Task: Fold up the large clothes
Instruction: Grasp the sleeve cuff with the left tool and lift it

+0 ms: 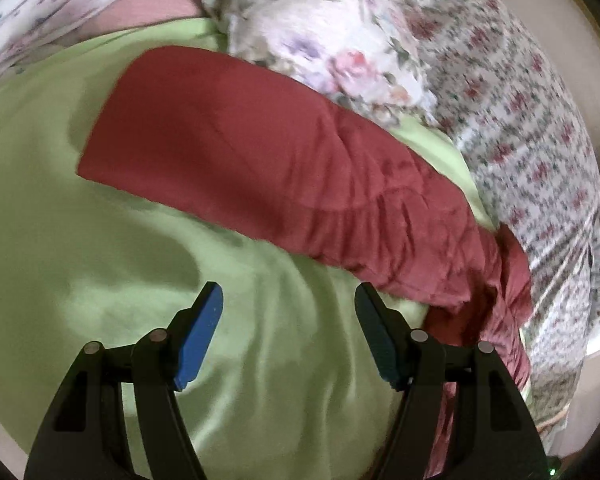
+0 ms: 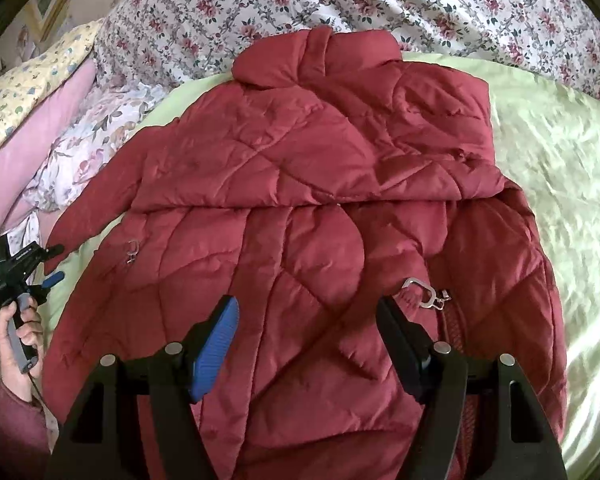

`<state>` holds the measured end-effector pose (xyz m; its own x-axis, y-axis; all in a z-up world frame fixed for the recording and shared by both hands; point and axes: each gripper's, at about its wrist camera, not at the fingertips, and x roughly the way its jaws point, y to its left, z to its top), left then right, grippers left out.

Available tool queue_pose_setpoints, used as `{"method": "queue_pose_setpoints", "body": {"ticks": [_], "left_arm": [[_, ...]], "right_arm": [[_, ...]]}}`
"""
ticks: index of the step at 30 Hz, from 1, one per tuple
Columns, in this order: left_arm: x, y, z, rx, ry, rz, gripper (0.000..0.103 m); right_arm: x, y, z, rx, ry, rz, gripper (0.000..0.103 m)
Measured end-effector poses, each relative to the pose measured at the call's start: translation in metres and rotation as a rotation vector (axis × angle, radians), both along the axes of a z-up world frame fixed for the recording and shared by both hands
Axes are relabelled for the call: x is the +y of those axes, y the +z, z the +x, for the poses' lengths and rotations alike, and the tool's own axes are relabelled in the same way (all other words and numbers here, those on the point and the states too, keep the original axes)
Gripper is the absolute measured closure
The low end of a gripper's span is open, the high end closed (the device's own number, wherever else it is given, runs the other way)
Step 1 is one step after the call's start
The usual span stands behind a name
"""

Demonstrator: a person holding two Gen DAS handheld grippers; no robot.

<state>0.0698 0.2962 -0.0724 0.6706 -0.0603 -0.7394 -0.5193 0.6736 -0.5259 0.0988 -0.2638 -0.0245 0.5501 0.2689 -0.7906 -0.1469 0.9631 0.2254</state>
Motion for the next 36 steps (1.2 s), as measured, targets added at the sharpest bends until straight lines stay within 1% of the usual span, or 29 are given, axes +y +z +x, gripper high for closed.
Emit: {"method": "queue_pose_setpoints", "body": {"ticks": [2, 8, 10, 12, 13, 14, 15, 16, 17, 19, 25, 27, 30, 31, 33, 36], "left_arm": [[0.010, -0.003, 0.002, 0.000, 0.030, -0.003, 0.035], [0.044, -0.017, 0.014, -0.032, 0.122, -0.066, 0.035], [0.052, -0.015, 0.020, -0.052, 0.146, -0.066, 0.035], [0.056, -0.012, 0.028, -0.056, 0.149, -0.060, 0.036], [0.057, -0.009, 0.033, -0.063, 0.143, -0.054, 0.039], [0.057, -0.007, 0.035, -0.067, 0.136, -0.047, 0.053], [0.056, -0.003, 0.038, -0.072, 0.124, -0.034, 0.073], [0.054, 0.001, 0.040, -0.080, 0.108, -0.023, 0.082], [0.051, 0.006, 0.041, -0.094, 0.092, -0.012, 0.089], [0.042, 0.019, 0.042, -0.125, 0.063, 0.026, 0.092], [0.000, 0.061, 0.045, -0.229, -0.050, 0.118, 0.094], [-0.020, 0.077, 0.049, -0.266, -0.110, 0.141, 0.094], [-0.053, 0.094, 0.060, -0.298, -0.197, 0.172, 0.094], [-0.068, 0.100, 0.064, -0.312, -0.241, 0.177, 0.094], [-0.092, 0.106, 0.072, -0.323, -0.308, 0.184, 0.094], [-0.131, 0.110, 0.084, -0.323, -0.398, 0.213, 0.094]], "right_arm": [[0.000, 0.000, 0.000, 0.001, 0.000, 0.001, 0.030], [-0.002, -0.002, -0.001, 0.006, -0.001, 0.000, 0.030], [-0.003, -0.003, 0.000, 0.008, -0.001, -0.001, 0.030], [-0.004, -0.003, 0.000, 0.009, -0.002, 0.000, 0.030], [-0.004, -0.003, 0.000, 0.009, -0.002, 0.000, 0.030], [-0.003, -0.003, 0.000, 0.009, -0.003, 0.001, 0.030], [-0.004, -0.003, 0.000, 0.008, -0.003, 0.005, 0.030], [-0.003, -0.003, 0.000, 0.008, -0.006, 0.005, 0.030], [-0.004, -0.003, 0.001, 0.008, -0.007, 0.007, 0.030], [-0.005, -0.003, 0.002, 0.007, -0.008, 0.008, 0.030], [-0.008, -0.002, 0.005, 0.007, -0.005, 0.022, 0.030], [-0.010, 0.000, 0.006, 0.006, -0.001, 0.032, 0.030], [-0.012, 0.001, 0.008, 0.005, -0.003, 0.045, 0.030], [-0.013, 0.001, 0.008, 0.005, -0.006, 0.047, 0.030], [-0.017, 0.002, 0.009, 0.005, -0.012, 0.053, 0.030], [-0.021, 0.003, 0.010, 0.003, -0.022, 0.063, 0.030]]}}
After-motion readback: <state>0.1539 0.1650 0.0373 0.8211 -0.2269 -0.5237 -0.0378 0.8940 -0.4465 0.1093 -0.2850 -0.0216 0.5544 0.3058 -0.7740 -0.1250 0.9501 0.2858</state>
